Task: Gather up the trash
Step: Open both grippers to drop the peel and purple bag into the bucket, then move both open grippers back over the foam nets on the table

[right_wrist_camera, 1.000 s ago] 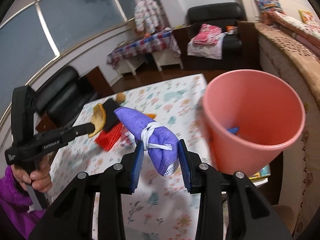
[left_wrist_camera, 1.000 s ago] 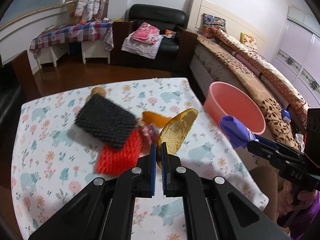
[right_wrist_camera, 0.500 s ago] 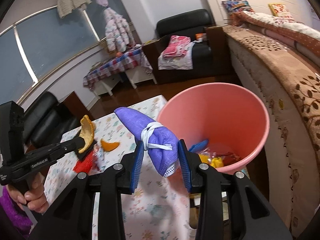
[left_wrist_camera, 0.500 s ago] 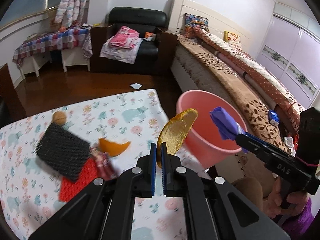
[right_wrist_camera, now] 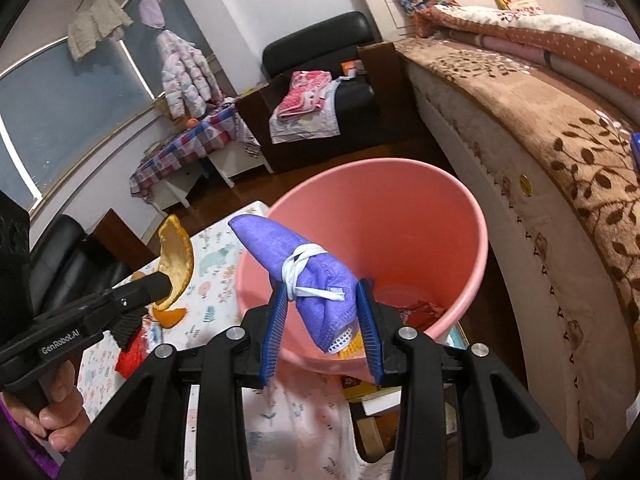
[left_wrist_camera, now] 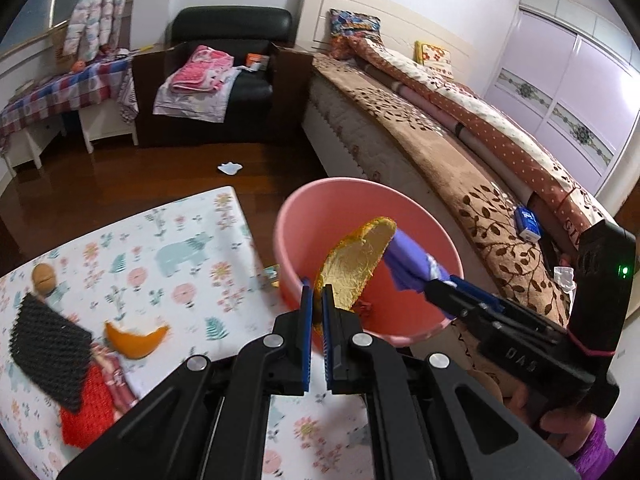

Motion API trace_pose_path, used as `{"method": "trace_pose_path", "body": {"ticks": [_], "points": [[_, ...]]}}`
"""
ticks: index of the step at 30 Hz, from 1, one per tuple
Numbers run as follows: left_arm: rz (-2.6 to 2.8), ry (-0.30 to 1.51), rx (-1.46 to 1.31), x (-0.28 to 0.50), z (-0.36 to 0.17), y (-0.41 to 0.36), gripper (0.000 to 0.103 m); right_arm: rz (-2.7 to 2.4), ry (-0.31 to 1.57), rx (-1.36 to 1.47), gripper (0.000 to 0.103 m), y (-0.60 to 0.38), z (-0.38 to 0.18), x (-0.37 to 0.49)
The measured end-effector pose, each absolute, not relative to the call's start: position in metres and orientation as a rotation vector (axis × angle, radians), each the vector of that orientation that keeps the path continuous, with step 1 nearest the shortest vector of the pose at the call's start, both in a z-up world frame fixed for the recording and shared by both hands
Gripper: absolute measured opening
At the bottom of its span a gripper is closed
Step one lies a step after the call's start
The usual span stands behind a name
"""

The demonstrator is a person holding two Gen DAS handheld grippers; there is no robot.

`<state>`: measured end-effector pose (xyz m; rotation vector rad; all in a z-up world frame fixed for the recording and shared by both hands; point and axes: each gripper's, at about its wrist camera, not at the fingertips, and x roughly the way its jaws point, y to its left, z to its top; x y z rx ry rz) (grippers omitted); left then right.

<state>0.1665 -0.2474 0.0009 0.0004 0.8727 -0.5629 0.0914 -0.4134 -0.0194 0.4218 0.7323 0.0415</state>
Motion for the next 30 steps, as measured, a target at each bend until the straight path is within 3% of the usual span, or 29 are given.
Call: {"method": "trace_pose_path", "body": {"ticks": [13,17,20,30], "points": [[-0.564,0.929,0.018,0.184,-0.021,-0.279,0.005,-0.008,0.760,0.410,0.036,-0.422,-0.032,0.099],[-0.569,0.927,-0.003,0.186,-0.021,-0.278,0.015,-0.024,0.761,0.393,0.036,-0.421,-0.033,0.101],[-0.571,0.914,-0.012,0.185,-0.018,-0.274,0.028,-0.040,0.759,0.390,0.039,-0.420,-0.033,0.102],[-0.561,0.867,-0.020,0.174,-0.005,-0.255,0.034,-0.048,0.746,0.397,0.046,-0.421,-0.029,0.100]]}}
